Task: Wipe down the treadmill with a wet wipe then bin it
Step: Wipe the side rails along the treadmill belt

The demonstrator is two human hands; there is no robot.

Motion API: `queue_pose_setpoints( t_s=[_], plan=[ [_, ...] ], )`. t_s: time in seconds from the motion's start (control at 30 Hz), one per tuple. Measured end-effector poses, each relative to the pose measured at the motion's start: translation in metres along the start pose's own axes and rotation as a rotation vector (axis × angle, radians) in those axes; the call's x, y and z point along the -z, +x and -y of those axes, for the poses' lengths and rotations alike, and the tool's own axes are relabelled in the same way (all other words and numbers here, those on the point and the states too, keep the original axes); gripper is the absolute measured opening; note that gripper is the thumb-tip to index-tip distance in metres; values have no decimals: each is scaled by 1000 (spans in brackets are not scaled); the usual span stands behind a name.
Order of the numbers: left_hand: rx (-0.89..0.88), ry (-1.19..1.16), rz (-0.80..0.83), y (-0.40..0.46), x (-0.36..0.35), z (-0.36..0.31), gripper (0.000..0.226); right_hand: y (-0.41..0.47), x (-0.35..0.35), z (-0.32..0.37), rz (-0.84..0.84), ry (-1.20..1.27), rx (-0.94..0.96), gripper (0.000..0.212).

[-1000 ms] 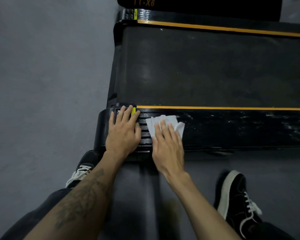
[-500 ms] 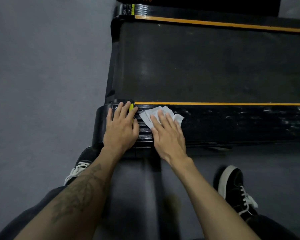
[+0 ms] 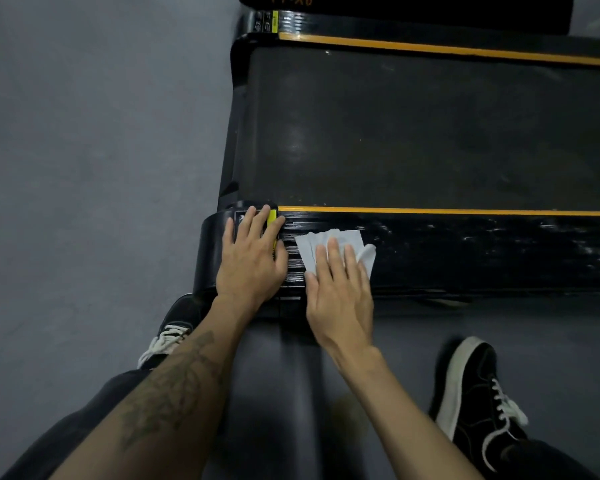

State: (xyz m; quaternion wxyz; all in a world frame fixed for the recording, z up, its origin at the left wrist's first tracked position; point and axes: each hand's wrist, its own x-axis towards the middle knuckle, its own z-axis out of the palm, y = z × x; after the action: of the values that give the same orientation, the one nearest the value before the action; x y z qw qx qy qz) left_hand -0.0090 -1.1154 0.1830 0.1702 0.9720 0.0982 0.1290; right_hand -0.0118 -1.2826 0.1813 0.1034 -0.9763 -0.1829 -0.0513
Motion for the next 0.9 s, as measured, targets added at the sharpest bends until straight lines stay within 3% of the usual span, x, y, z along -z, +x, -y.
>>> queue_pose_setpoints(
  t_s=[0.13,0.3,0.47,0.63,0.8,0.9],
  plan=[
    [0,-4,-6,0,1,3,61,16,5,-15,32,24,142,61],
    [-1,-6,-7,-1,0,2,59,-7,3,-7,-35,3,3,60],
    [-2,-3,-25,1,-2,5,59,8,4,-10,-43,20,129,57],
    [0,-5,-13,0,-4,3,59,-14,0,-8,-92,18,-14,59],
    [-5,-7,-17,0,-4,4,59,-1,-1,-3,-60,82,110,59],
    [-14,4,-18,0,-4,5,58,-6,1,-12,-83,89,31,60]
  ],
)
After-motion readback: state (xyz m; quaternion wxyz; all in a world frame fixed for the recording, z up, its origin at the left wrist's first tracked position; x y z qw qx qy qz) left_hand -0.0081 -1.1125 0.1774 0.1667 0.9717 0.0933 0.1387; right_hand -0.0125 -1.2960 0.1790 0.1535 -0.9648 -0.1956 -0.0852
